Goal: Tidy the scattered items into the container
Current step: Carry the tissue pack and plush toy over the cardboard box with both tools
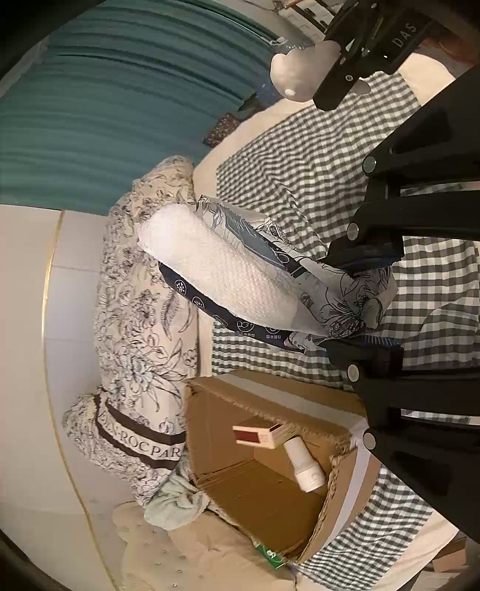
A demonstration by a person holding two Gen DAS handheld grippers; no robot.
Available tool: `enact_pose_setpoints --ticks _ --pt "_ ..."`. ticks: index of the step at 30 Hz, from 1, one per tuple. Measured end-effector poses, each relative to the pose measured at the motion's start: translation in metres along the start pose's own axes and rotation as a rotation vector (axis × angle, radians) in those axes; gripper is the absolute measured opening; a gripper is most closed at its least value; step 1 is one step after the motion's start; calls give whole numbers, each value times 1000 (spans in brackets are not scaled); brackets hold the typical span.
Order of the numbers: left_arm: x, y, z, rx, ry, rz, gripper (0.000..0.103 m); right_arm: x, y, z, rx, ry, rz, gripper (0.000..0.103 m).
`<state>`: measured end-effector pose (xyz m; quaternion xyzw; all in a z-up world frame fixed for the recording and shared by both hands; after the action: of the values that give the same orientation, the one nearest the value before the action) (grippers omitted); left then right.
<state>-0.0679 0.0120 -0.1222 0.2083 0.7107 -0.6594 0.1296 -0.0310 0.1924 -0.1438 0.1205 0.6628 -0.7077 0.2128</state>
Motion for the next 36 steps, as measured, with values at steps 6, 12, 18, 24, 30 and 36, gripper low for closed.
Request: enact_pose_setpoints --ticks 6,12,18,24,30,36 --pt "-20 -15 7 2 -4 -30 29 -17 -17 16 -24 -18 -38 52" --pt "-28 -24 21 4 -19 -36 29 -21 -31 21 -28 -23 -56 52" --pt "-30 -34 40 -4 -35 -43 29 -18 -41 30 -41 -32 -71 52" --pt "-27 -39 63 -19 -63 -46 29 -10 -48 53 -68 -67 -76 52" --pt "-25 -42 86 -26 -94 -46 29 3 -54 80 -94 -119 -77 52" --pt "-24 -48 103 -27 -122 -51 29 12 -60 102 -109 -158 -77 52"
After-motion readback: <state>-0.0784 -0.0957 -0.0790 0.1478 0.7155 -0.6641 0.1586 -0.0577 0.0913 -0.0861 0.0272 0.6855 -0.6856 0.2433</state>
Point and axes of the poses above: each gripper's, at about its wrist camera, not at the fingertips, and x roughly the way its jaws point, z to its left, y to its underside, the point moved 4 cm from there along x, roughly the way its jaws point, and after that the axes turned 13 degrees about -z, right-handed, at the moved point
